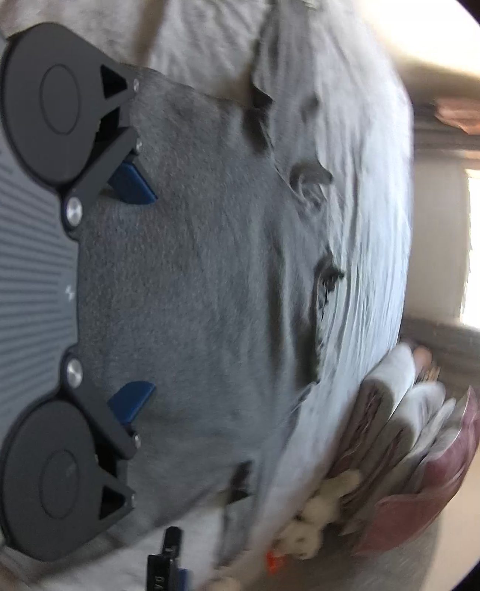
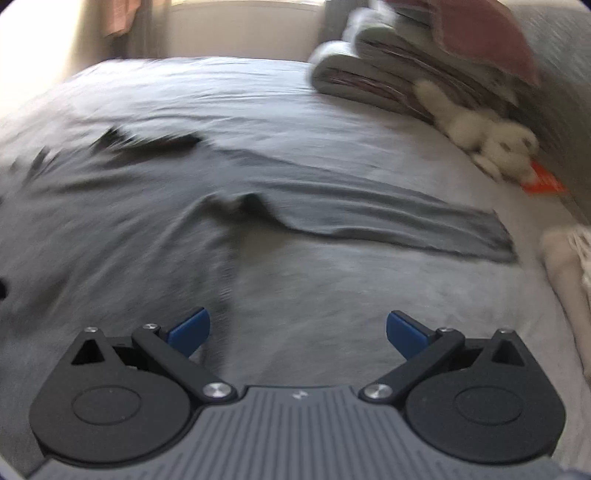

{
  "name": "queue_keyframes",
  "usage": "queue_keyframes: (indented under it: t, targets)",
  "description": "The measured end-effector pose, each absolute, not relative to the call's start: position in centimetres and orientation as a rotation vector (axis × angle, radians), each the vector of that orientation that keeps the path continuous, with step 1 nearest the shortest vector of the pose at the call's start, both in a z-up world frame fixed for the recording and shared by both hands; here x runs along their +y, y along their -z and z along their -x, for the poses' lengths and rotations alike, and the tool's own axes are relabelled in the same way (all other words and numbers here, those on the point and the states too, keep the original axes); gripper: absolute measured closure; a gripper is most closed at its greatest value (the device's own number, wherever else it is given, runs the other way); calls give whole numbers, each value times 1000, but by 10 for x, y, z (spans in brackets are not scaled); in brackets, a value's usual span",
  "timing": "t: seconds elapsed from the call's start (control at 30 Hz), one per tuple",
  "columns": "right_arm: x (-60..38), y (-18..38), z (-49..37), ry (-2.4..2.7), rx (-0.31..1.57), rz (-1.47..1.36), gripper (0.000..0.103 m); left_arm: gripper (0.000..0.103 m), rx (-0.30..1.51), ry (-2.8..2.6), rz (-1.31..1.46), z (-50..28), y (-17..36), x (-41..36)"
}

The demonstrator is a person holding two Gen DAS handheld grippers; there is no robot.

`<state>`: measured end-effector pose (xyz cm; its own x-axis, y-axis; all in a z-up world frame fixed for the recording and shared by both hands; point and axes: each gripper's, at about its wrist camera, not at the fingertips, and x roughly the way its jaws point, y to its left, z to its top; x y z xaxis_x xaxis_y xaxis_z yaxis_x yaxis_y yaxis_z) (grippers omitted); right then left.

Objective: Fold clothes

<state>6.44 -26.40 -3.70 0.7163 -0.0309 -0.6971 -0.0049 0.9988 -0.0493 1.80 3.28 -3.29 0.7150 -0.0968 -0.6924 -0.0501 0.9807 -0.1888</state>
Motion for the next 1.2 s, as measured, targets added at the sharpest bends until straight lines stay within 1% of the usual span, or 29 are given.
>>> queue_keyframes:
  t: [0.17,0.47,0.73,0.77,0.83,0.9,0.97,1.0,1.07,1.1,1.13,1.17,1.2]
  targets:
    - [-300,39,-83,144,773,-125,0,1,776,-57,264,-34,30,43]
    - [-350,56,-116,359,675,-332,0,1,718,-42,294,-63,34,49]
    - [-367,64,-137,461,598,-364,0,1,693,-11,176,-78,42,41]
    - [-367,64,-140,471,593,-360,1,1,692,-9,160,-79,43,41]
    - [-367,66,-145,494,583,-347,7,1,691,-5,127,-80,45,40]
    - [-368,67,-150,513,574,-339,10,1,693,1,97,-80,47,38]
    - [-367,67,-153,527,560,-335,21,1,694,4,79,-79,47,37]
    - [-367,66,-155,516,553,-341,34,1,694,5,73,-78,48,36]
    - [-368,66,-159,501,543,-357,44,1,695,5,69,-79,48,35]
    - [-369,66,-160,496,538,-363,57,1,695,5,70,-79,48,36]
    - [-369,66,-161,492,532,-371,68,1,695,6,73,-78,48,36]
    - [-370,65,-161,489,527,-378,74,1,696,8,78,-78,48,37]
    - [-370,64,-160,487,522,-382,92,1,697,11,83,-78,47,38]
